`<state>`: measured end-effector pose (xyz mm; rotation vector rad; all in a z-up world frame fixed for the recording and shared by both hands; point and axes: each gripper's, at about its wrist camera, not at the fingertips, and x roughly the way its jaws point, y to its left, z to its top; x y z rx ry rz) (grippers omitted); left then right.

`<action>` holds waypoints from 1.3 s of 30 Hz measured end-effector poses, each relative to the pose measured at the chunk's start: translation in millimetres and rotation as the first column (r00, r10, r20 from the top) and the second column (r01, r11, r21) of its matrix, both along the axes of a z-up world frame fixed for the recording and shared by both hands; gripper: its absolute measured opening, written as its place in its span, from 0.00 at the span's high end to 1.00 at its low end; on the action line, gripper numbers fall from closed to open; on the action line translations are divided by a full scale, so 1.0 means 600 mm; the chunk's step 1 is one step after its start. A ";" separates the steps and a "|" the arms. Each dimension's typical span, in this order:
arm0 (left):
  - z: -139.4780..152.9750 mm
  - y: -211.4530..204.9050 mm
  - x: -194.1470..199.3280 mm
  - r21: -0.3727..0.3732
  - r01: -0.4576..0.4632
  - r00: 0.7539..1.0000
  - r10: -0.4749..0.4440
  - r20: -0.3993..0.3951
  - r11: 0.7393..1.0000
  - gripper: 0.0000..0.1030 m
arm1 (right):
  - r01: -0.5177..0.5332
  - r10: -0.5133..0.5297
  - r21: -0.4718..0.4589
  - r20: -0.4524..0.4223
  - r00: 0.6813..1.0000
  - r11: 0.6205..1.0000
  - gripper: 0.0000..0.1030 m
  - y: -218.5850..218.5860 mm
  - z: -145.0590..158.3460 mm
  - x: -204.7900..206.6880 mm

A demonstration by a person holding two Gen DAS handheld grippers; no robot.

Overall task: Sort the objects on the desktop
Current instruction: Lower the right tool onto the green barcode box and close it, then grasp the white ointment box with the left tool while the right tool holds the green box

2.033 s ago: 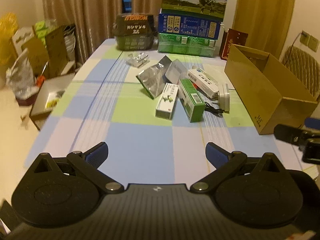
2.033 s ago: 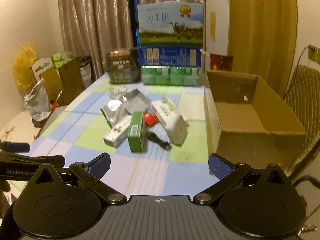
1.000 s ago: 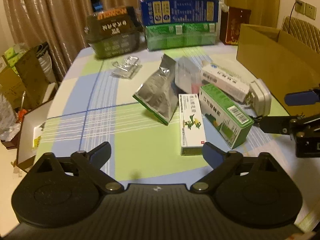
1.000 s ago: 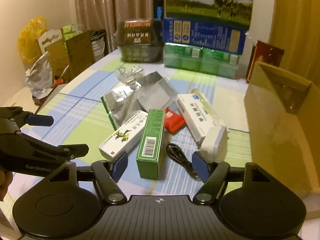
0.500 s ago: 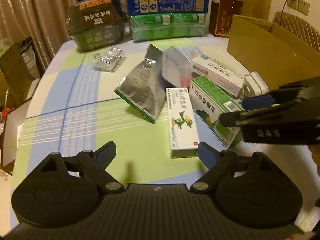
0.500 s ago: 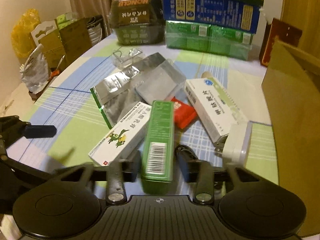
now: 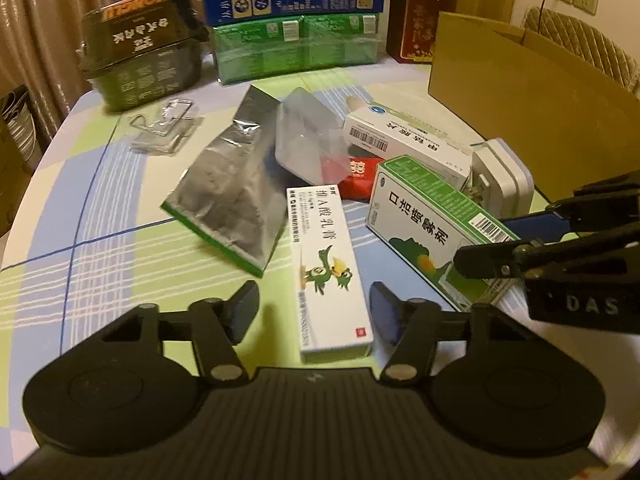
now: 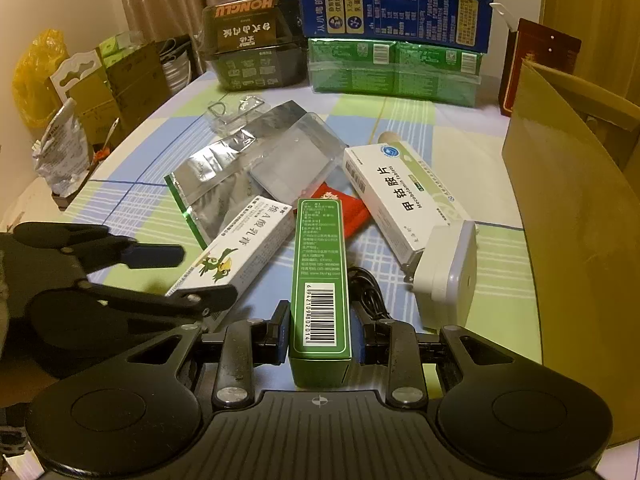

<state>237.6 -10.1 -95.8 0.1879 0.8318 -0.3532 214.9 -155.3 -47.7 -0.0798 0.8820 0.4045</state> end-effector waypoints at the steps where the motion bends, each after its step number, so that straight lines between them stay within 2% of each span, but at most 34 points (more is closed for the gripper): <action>1: -0.003 -0.002 0.003 0.000 -0.001 1.000 0.001 -0.002 1.000 0.52 | -0.001 0.001 -0.001 0.003 1.000 1.000 0.74 0.000 0.000 -0.001; 3: -0.006 -0.004 0.007 -0.006 -0.002 1.000 0.002 -0.010 1.000 0.59 | -0.004 0.004 0.002 0.005 1.000 1.000 0.74 -0.002 0.000 -0.004; 4: -0.008 -0.005 0.008 -0.008 0.001 1.000 -0.001 -0.015 1.000 0.67 | -0.006 0.006 0.004 0.006 1.000 1.000 0.74 -0.003 -0.001 -0.007; 9: -0.001 -0.008 -0.013 0.020 -0.003 0.999 0.004 -0.043 1.000 0.68 | -0.011 0.011 -0.002 0.005 1.000 1.000 0.74 -0.019 0.002 -0.039; 19: 0.018 -0.009 -0.144 0.026 -0.009 0.995 0.012 -0.099 1.000 0.68 | -0.054 0.054 -0.005 0.017 0.998 0.999 0.72 -0.052 0.010 -0.138; 21: 0.014 -0.008 -0.161 0.023 -0.011 0.995 0.013 -0.101 1.000 0.64 | -0.056 0.057 -0.016 0.037 0.998 0.998 0.54 -0.049 0.013 -0.139; 22: 0.011 -0.005 -0.166 0.016 -0.018 0.994 0.020 -0.104 1.000 0.54 | -0.052 0.052 -0.010 0.035 0.998 0.999 0.51 -0.049 0.012 -0.134; 23: 0.009 -0.004 -0.166 0.010 -0.022 0.994 0.023 -0.110 1.000 0.51 | -0.046 0.046 0.001 0.025 0.999 0.999 0.51 -0.050 0.010 -0.129; 32: 0.010 -0.005 -0.140 -0.001 -0.022 0.998 0.022 -0.061 1.000 0.51 | -0.054 0.054 -0.053 -0.010 0.998 0.997 0.52 -0.032 -0.015 -0.087; 36: 0.003 -0.020 -0.126 0.031 0.027 0.999 -0.025 -0.048 0.999 0.51 | -0.067 0.065 -0.055 -0.043 0.997 0.996 0.59 -0.031 -0.026 -0.079; 39: -0.005 -0.026 -0.116 0.044 0.029 0.998 -0.026 -0.063 0.999 0.53 | -0.074 0.071 -0.062 -0.048 0.996 0.995 0.64 -0.027 -0.030 -0.078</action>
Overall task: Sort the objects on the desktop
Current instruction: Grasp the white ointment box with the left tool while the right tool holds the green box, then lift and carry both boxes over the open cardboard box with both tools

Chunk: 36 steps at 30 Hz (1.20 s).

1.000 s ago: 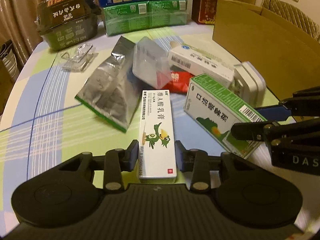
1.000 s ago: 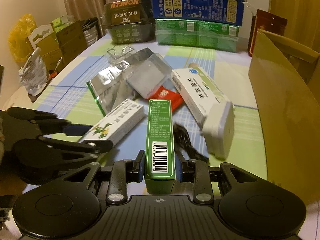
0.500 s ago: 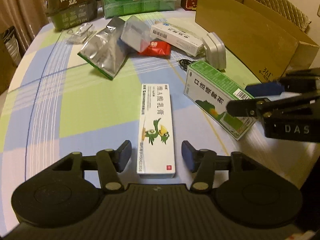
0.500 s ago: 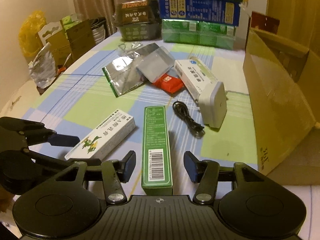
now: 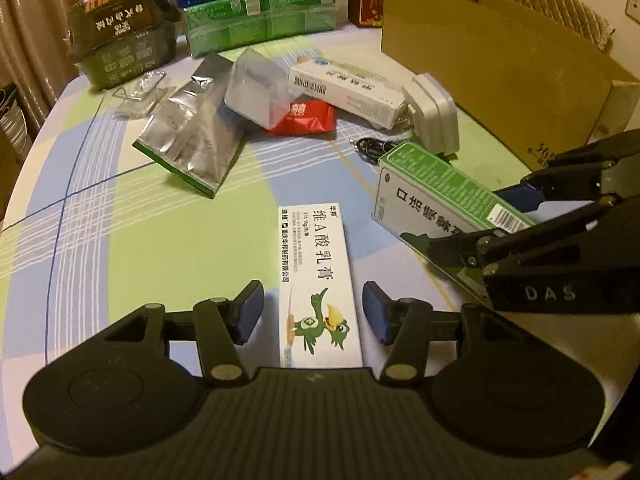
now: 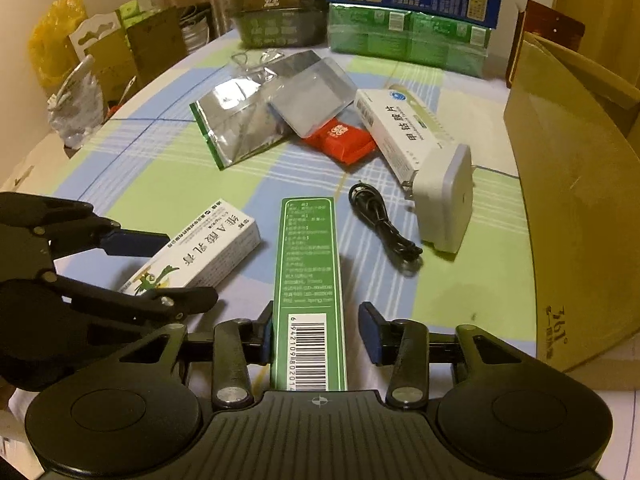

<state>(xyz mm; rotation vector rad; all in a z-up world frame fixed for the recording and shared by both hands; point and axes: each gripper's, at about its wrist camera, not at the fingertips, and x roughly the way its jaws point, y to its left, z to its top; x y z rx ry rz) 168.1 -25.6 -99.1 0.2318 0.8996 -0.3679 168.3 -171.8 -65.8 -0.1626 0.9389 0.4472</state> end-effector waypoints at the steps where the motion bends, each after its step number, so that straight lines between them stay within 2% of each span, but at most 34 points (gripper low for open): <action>1: -0.002 -0.002 0.003 0.005 0.000 1.000 0.000 -0.003 1.000 0.54 | -0.002 0.002 -0.003 0.002 1.000 1.000 0.64 0.001 -0.001 0.001; 5: -0.008 0.000 0.009 0.009 -0.007 1.000 0.007 -0.018 1.000 0.56 | -0.017 0.017 -0.013 -0.002 1.000 1.000 0.72 0.008 -0.004 0.003; 10: -0.007 0.001 0.009 -0.004 -0.003 0.999 0.003 -0.033 1.000 0.68 | -0.021 0.021 -0.019 -0.001 1.000 1.000 0.73 0.011 -0.006 0.001; 17: 0.001 -0.003 0.001 0.018 -0.003 1.000 0.003 -0.023 1.000 0.68 | 0.010 -0.011 0.026 0.049 0.999 1.000 0.73 -0.003 0.014 -0.011; 24: 0.031 0.007 -0.010 -0.029 -0.053 0.999 0.054 0.008 0.998 0.68 | 0.036 -0.041 0.073 0.073 0.997 0.997 0.73 -0.021 0.040 -0.022; 29: 0.069 -0.016 -0.023 -0.017 -0.050 0.998 0.050 0.049 0.999 0.68 | 0.053 -0.067 0.112 0.124 0.990 0.992 0.73 -0.046 0.099 -0.023; 33: 0.116 -0.040 -0.034 -0.078 -0.075 0.993 0.082 0.086 0.994 0.68 | 0.082 -0.103 0.121 0.176 0.979 0.989 0.73 -0.087 0.158 -0.026; 36: 0.154 -0.078 -0.040 -0.098 -0.056 0.990 0.067 0.120 0.994 0.68 | 0.110 -0.132 0.108 0.231 0.964 0.988 0.73 -0.130 0.205 -0.026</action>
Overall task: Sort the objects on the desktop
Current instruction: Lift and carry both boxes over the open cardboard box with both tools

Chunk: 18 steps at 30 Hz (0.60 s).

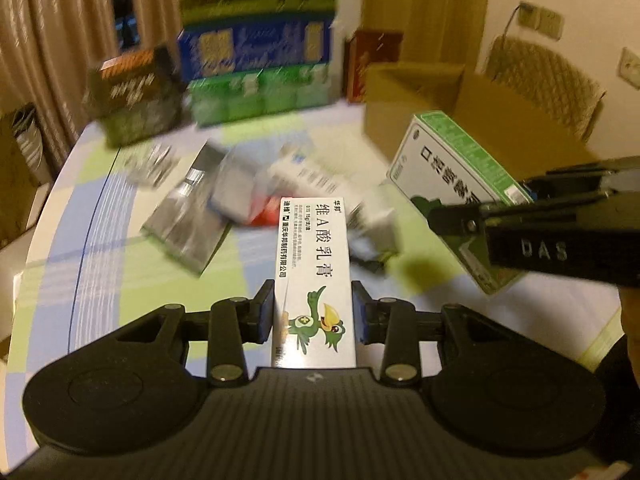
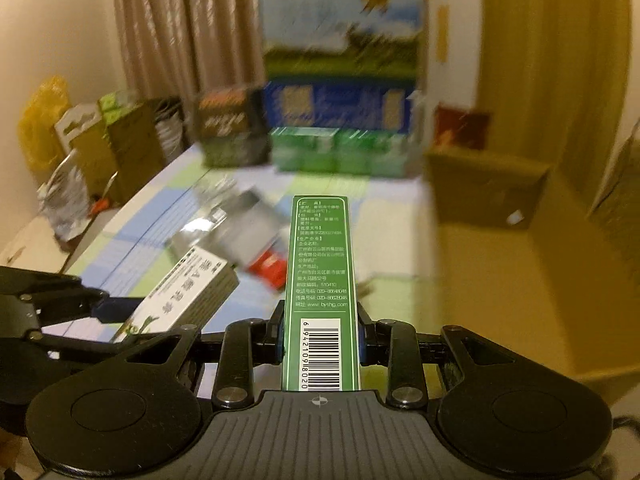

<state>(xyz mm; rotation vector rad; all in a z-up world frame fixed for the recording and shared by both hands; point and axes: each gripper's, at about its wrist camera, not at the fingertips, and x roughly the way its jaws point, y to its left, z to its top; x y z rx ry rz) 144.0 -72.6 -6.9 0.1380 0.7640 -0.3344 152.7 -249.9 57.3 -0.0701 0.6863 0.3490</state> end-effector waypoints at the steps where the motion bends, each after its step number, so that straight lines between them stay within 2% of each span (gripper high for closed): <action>1: 0.014 -0.016 0.001 -0.010 0.012 1.000 -0.012 0.010 1.000 0.68 | 0.015 -0.015 -0.006 0.012 1.000 1.000 0.73 -0.018 0.015 0.002; 5: 0.061 -0.086 0.013 -0.036 0.065 0.997 -0.063 0.045 0.997 0.68 | 0.081 -0.080 -0.037 0.032 0.996 0.996 0.73 -0.098 0.052 0.016; 10: 0.098 -0.182 0.037 -0.063 0.125 0.991 -0.122 0.062 0.990 0.68 | 0.145 -0.144 -0.075 0.026 0.989 0.987 0.73 -0.184 0.062 0.044; 18: 0.088 -0.291 0.098 -0.087 0.148 0.989 -0.146 0.029 0.985 0.68 | 0.181 -0.182 -0.061 -0.018 0.983 0.982 0.73 -0.273 0.038 0.099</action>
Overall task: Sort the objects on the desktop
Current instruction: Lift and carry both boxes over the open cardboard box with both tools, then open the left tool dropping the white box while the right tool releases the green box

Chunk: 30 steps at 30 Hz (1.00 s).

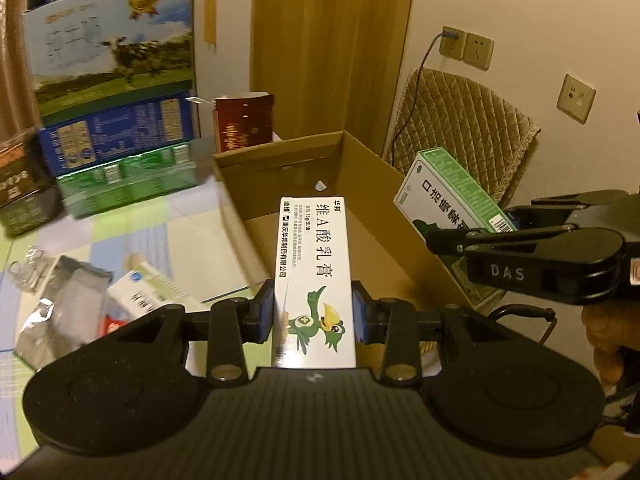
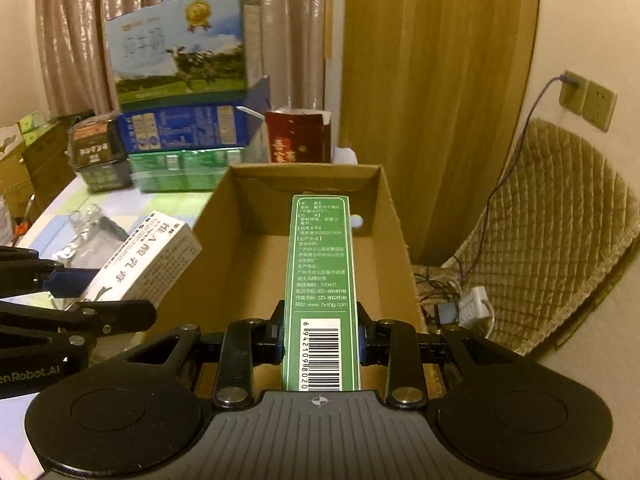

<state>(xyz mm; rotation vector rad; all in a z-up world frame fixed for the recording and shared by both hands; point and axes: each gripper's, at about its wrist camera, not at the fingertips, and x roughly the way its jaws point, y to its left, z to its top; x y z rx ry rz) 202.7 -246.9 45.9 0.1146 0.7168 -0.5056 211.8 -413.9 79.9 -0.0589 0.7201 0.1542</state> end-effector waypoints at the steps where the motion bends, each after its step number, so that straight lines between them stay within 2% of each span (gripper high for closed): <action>1: -0.003 -0.010 0.008 0.001 0.002 1.000 -0.002 -0.003 1.000 0.68 | 0.002 -0.002 0.007 -0.005 1.000 1.000 0.73 -0.008 -0.005 0.006; 8: -0.035 -0.057 0.047 0.016 0.013 0.999 -0.013 -0.035 1.000 0.68 | 0.025 -0.023 0.046 -0.036 0.999 0.999 0.73 -0.044 -0.037 0.034; 21: -0.084 -0.100 0.084 0.019 0.023 0.997 -0.022 -0.078 1.000 0.68 | 0.039 -0.037 0.034 -0.062 0.997 0.999 0.73 -0.056 -0.066 0.057; 24: -0.084 -0.096 0.087 0.021 -0.003 0.997 0.005 -0.071 1.000 0.64 | 0.035 -0.033 0.033 -0.065 0.997 0.999 0.73 -0.054 -0.066 0.056; 30: -0.063 -0.073 0.079 0.029 -0.019 0.999 0.020 -0.035 0.999 0.64 | 0.024 -0.022 0.033 -0.069 0.997 0.999 0.73 -0.043 -0.067 0.054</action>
